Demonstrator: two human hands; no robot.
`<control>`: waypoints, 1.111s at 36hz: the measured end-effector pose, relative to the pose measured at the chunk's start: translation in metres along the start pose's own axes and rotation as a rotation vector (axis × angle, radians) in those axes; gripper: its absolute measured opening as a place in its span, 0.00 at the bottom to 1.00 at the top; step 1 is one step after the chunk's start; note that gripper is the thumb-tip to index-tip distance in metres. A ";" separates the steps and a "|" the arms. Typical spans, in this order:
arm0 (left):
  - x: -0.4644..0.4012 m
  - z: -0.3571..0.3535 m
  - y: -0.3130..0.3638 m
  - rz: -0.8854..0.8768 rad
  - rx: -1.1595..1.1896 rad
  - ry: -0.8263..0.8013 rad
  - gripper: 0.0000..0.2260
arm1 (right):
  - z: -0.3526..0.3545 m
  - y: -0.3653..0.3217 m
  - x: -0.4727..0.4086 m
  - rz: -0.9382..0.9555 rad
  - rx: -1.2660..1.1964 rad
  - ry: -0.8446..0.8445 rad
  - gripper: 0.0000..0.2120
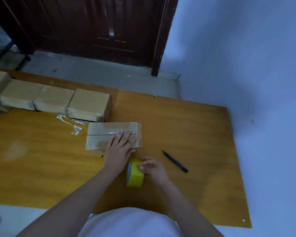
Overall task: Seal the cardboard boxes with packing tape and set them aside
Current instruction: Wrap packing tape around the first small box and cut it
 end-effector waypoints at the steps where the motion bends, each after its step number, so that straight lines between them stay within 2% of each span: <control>1: 0.000 0.000 0.000 -0.007 -0.006 0.010 0.22 | 0.005 -0.001 -0.001 0.004 -0.011 0.018 0.06; 7: -0.001 0.007 -0.005 -0.061 0.007 0.010 0.22 | 0.048 -0.014 -0.016 0.048 -0.009 0.131 0.07; 12: 0.004 0.021 -0.006 -0.052 0.063 0.025 0.28 | 0.079 -0.024 -0.029 0.099 0.027 0.207 0.09; 15: -0.010 0.030 -0.002 0.014 0.098 0.054 0.31 | 0.084 -0.028 -0.032 0.115 0.025 0.197 0.09; 17: -0.029 0.030 0.003 0.072 0.034 0.026 0.33 | 0.082 -0.028 -0.034 0.112 0.029 0.185 0.09; 19: -0.048 0.023 0.010 0.117 -0.061 -0.097 0.31 | 0.078 -0.026 -0.035 0.099 0.039 0.166 0.10; 22: -0.071 0.012 0.017 0.128 -0.169 -0.209 0.21 | 0.072 -0.024 -0.035 0.077 0.035 0.124 0.09; 25: -0.082 0.003 0.014 0.202 -0.205 -0.263 0.20 | 0.070 -0.019 -0.037 0.057 0.046 0.123 0.18; 28: -0.087 -0.002 0.009 0.265 -0.204 -0.252 0.19 | 0.071 -0.017 -0.039 0.038 0.040 0.129 0.21; 32: -0.087 -0.007 0.001 0.355 -0.082 -0.168 0.11 | 0.073 -0.015 -0.036 0.022 0.030 0.119 0.20; 36: -0.084 -0.012 0.002 0.338 -0.112 -0.165 0.09 | 0.076 -0.013 -0.034 0.007 -0.022 0.120 0.13; 40: -0.078 -0.019 0.004 0.269 -0.166 -0.224 0.11 | 0.078 -0.010 -0.034 -0.004 -0.033 0.128 0.13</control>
Point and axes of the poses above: each hand's wrist, its own x-axis away from the middle knuckle, its own z-axis out of the back of the hand, y = z × x, the point moved 7 cm from there along -x, towards the middle knuckle, and after that the axes turned 13 degrees about y, right-handed, at the moved point
